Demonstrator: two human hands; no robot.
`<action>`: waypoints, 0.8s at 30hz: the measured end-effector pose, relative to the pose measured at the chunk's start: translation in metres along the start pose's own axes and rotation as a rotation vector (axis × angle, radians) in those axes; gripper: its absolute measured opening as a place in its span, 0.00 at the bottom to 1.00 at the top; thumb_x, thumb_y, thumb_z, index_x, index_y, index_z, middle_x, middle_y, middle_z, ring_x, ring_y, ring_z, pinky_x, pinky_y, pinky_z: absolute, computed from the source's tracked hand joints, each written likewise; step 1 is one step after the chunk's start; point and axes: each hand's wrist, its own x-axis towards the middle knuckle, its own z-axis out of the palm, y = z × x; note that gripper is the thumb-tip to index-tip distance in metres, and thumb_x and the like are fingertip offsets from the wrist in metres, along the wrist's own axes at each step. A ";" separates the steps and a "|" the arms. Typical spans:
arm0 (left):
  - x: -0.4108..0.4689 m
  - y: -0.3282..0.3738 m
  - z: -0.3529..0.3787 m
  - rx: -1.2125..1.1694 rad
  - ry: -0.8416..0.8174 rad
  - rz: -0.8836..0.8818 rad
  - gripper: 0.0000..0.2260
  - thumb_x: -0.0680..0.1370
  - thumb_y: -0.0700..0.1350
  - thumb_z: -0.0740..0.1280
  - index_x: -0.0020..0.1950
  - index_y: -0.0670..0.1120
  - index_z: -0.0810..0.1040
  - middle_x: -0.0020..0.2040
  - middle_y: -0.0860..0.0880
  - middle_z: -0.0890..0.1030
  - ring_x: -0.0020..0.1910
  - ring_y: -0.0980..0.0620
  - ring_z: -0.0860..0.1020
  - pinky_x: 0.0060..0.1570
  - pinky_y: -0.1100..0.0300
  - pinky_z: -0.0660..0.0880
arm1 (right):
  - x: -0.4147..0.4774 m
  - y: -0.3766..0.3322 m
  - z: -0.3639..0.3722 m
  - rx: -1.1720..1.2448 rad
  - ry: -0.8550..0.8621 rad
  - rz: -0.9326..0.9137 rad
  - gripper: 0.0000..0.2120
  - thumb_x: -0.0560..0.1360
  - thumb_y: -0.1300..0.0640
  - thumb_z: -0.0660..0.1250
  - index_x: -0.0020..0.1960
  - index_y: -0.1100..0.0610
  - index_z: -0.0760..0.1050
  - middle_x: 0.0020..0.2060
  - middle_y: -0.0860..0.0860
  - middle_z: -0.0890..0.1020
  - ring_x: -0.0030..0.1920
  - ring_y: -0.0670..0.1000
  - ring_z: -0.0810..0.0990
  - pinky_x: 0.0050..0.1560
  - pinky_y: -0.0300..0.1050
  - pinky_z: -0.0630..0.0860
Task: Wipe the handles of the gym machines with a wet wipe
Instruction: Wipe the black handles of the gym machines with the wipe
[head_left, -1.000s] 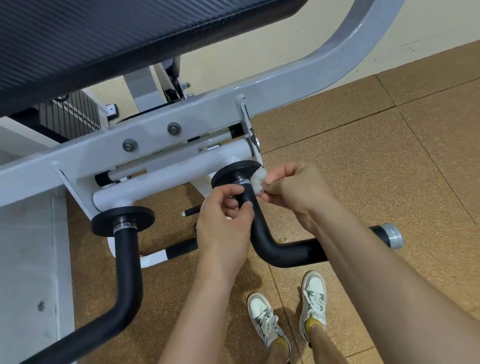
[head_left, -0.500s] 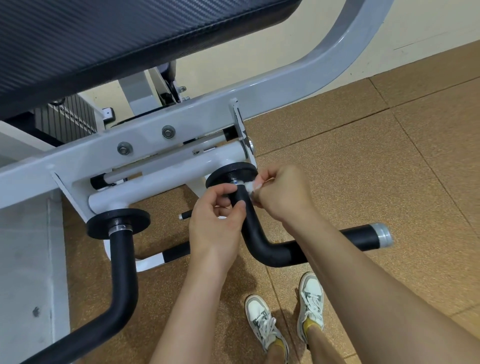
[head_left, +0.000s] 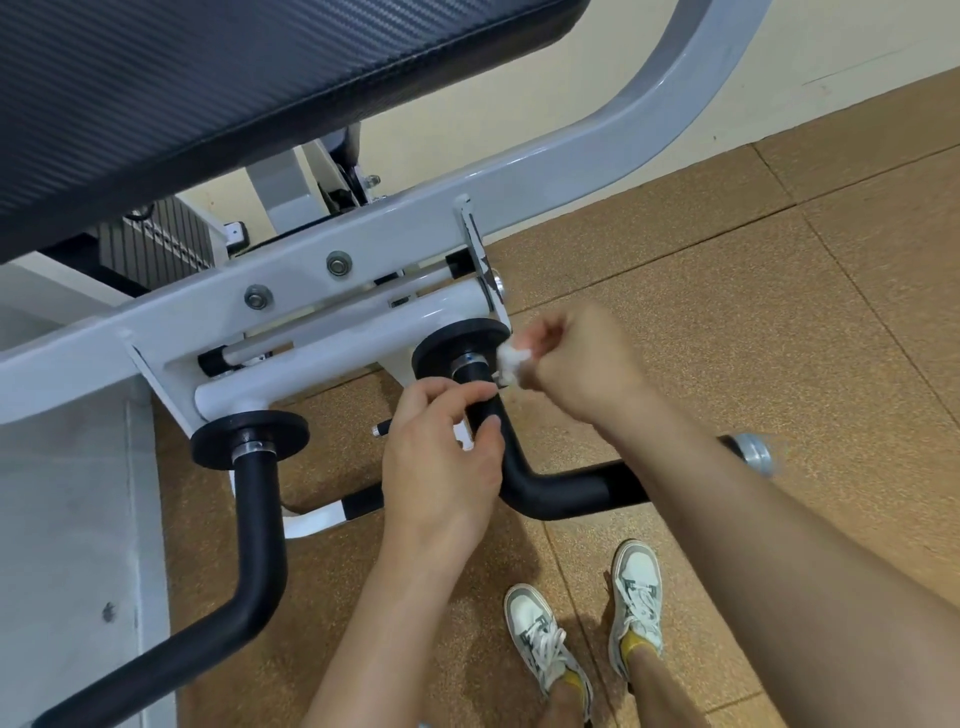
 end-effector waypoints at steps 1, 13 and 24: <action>0.000 0.001 0.000 0.023 0.009 0.024 0.12 0.75 0.43 0.69 0.57 0.53 0.80 0.51 0.60 0.71 0.52 0.59 0.74 0.54 0.58 0.76 | 0.001 -0.001 0.005 0.044 0.041 -0.028 0.10 0.67 0.63 0.74 0.32 0.52 0.77 0.33 0.49 0.82 0.38 0.51 0.82 0.44 0.52 0.82; -0.006 0.042 -0.001 0.359 -0.228 0.234 0.07 0.76 0.48 0.66 0.50 0.56 0.82 0.42 0.59 0.81 0.46 0.60 0.76 0.47 0.60 0.74 | -0.035 0.009 -0.085 -0.052 -0.191 -0.110 0.14 0.71 0.69 0.68 0.44 0.49 0.79 0.37 0.49 0.78 0.39 0.49 0.77 0.46 0.46 0.76; -0.061 0.161 0.004 -0.668 -0.305 0.034 0.09 0.67 0.47 0.73 0.46 0.50 0.83 0.42 0.52 0.85 0.42 0.56 0.83 0.40 0.67 0.76 | -0.134 -0.010 -0.157 0.698 -0.089 -0.041 0.05 0.60 0.60 0.74 0.36 0.58 0.83 0.31 0.54 0.82 0.32 0.49 0.80 0.37 0.39 0.77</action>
